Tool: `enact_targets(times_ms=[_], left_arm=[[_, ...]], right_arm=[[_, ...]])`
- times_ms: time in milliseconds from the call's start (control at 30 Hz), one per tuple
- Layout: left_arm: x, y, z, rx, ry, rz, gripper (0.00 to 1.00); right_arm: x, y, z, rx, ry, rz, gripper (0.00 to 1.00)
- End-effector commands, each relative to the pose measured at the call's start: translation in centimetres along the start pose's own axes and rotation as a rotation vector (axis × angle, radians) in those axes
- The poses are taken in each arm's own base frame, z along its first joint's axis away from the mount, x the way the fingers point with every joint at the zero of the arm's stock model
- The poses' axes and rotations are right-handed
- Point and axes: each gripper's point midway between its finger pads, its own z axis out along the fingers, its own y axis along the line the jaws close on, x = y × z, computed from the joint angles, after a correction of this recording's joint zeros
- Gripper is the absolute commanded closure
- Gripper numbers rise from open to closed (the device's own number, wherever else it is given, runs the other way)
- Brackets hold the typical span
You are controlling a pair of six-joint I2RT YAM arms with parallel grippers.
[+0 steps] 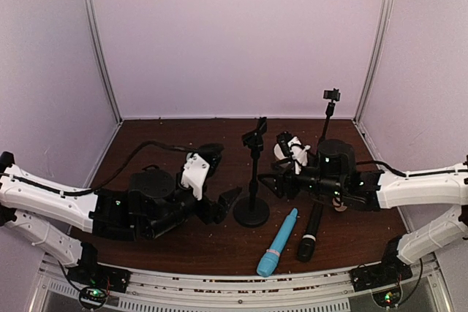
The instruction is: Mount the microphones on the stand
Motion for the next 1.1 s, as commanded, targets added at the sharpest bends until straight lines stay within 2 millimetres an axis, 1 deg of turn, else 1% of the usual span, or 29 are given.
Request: enact_targets(times_ms=[0,167,200,333,433,467,500,533,600,667,767,867,967,1067], left_arm=[[1.4,1.0,-1.3,-0.003,0.058,-0.033,0.21],[0.7,1.0,-2.1,0.021,0.049,-0.048,0.22],[0.8,1.0,-2.1,0.021,0.049,-0.043,0.22],[1.2,1.1,-2.0,0.014,0.055,-0.017,0.22],[1.7,1.0,-1.8,0.010,0.061,-0.003,0.23],[1.8,0.9,-1.7,0.014,0.060,-0.002,0.24],[1.9,0.6,-1.6,0.028,0.052,0.003,0.27],[1.7,-0.2,-1.5,0.067,0.034,0.004,0.29],[1.7,-0.8,-1.1,0.093,0.022,0.015,0.30],[2.1,-1.1,-0.5,0.086,0.022,0.030,0.30],[2.8,-1.5,0.5,0.068,0.025,0.081,0.30],[2.8,-1.6,1.1,0.051,0.010,0.121,0.29],[3.2,-1.8,1.7,0.041,0.020,0.145,0.29],[3.7,-2.3,2.4,0.046,0.035,0.157,0.27]], right_arm=[[-4.4,1.6,1.8,-0.026,-0.160,-0.019,0.39],[-4.9,2.4,3.2,-0.047,-0.212,-0.018,0.43],[-4.9,2.6,3.5,-0.050,-0.218,-0.020,0.46],[-5.1,2.9,4.1,-0.051,-0.234,-0.020,0.63],[-5.3,2.8,3.7,-0.035,-0.251,-0.019,0.74],[-5.4,2.7,3.5,-0.027,-0.256,-0.018,0.78],[-5.6,2.6,3.2,-0.021,-0.260,-0.014,0.82],[-5.9,2.6,2.9,-0.018,-0.267,-0.008,0.88],[-6.5,2.6,2.5,-0.012,-0.277,0.008,0.99],[-7.3,2.6,2.2,0.002,-0.280,0.033,1.00],[-9.3,2.9,1.3,0.006,-0.306,0.069,1.00],[-11.1,3.5,0.3,0.008,-0.328,0.088,1.00],[-12.8,4.1,-1.0,0.008,-0.353,0.097,1.00],[-14.0,4.3,-2.5,0.013,-0.384,0.115,1.00]])
